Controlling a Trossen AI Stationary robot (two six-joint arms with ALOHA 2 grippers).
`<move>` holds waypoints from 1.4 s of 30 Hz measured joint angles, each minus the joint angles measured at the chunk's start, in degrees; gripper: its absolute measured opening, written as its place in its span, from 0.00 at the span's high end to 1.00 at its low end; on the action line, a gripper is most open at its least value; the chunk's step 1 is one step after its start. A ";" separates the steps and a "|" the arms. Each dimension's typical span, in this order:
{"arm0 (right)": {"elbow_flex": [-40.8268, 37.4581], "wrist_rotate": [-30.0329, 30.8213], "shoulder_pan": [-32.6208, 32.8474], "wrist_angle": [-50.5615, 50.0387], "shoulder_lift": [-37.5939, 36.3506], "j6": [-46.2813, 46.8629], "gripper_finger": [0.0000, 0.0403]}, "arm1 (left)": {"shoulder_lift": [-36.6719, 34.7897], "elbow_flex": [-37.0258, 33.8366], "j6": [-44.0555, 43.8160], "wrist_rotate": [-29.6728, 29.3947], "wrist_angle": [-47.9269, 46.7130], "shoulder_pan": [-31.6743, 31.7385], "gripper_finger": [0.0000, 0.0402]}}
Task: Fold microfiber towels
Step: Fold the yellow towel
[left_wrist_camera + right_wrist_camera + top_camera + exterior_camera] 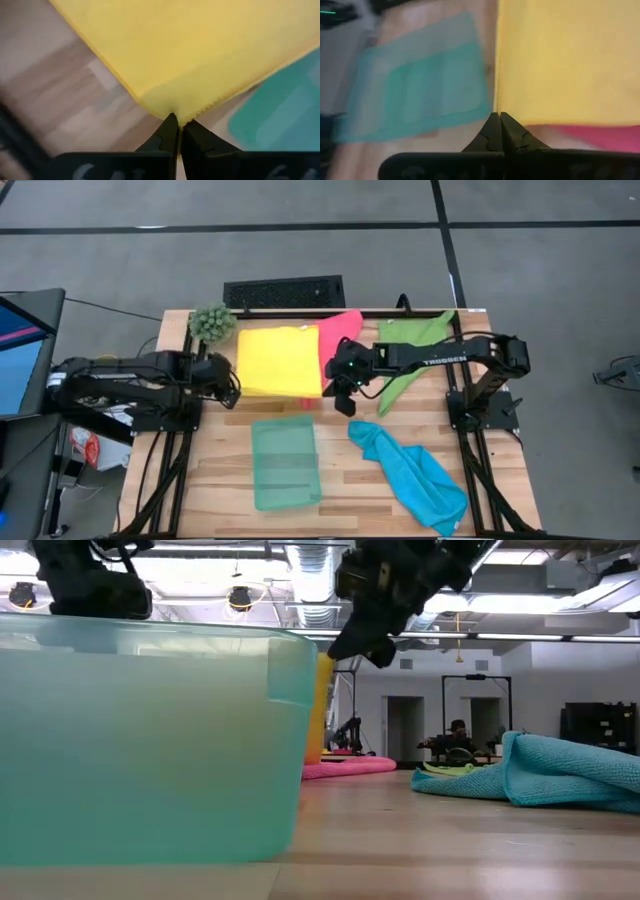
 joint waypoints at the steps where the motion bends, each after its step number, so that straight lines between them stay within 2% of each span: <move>1: -0.31 -2.64 -0.30 -0.19 0.00 0.57 1.00 | 0.58 0.02 -0.53 1.39 0.73 -1.28 1.00; 3: -0.52 -5.25 -0.83 -1.86 0.00 1.20 1.00 | 2.04 0.09 -1.32 2.88 1.11 -3.92 1.00; 10: -0.61 -5.50 -3.29 -1.21 -0.83 0.33 1.00 | 5.99 0.09 -4.38 1.76 2.24 -6.89 1.00; 13: -0.61 -5.49 -5.87 1.34 -0.87 0.32 1.00 | 6.92 0.09 -3.96 -4.36 1.62 -6.37 1.00; 17: -0.59 -2.97 -10.65 2.66 -0.86 0.05 1.00 | 7.22 0.09 -4.09 -13.68 0.56 -3.46 1.00; 21: -0.59 -2.20 -15.09 3.81 -0.83 -1.39 1.00 | 7.27 0.12 -1.77 -17.68 0.97 0.70 1.00; 27: -0.48 -2.35 -19.32 7.96 1.37 -1.57 1.00 | 9.10 0.13 6.12 -19.40 3.45 7.02 1.00; 34: -0.50 -2.12 -20.08 12.87 7.51 -0.05 1.00 | 14.69 0.09 12.49 -19.25 7.35 12.74 1.00; 42: 1.11 0.08 -23.40 13.87 7.76 -1.56 1.00 | 21.74 0.09 20.25 -20.62 13.94 18.41 1.00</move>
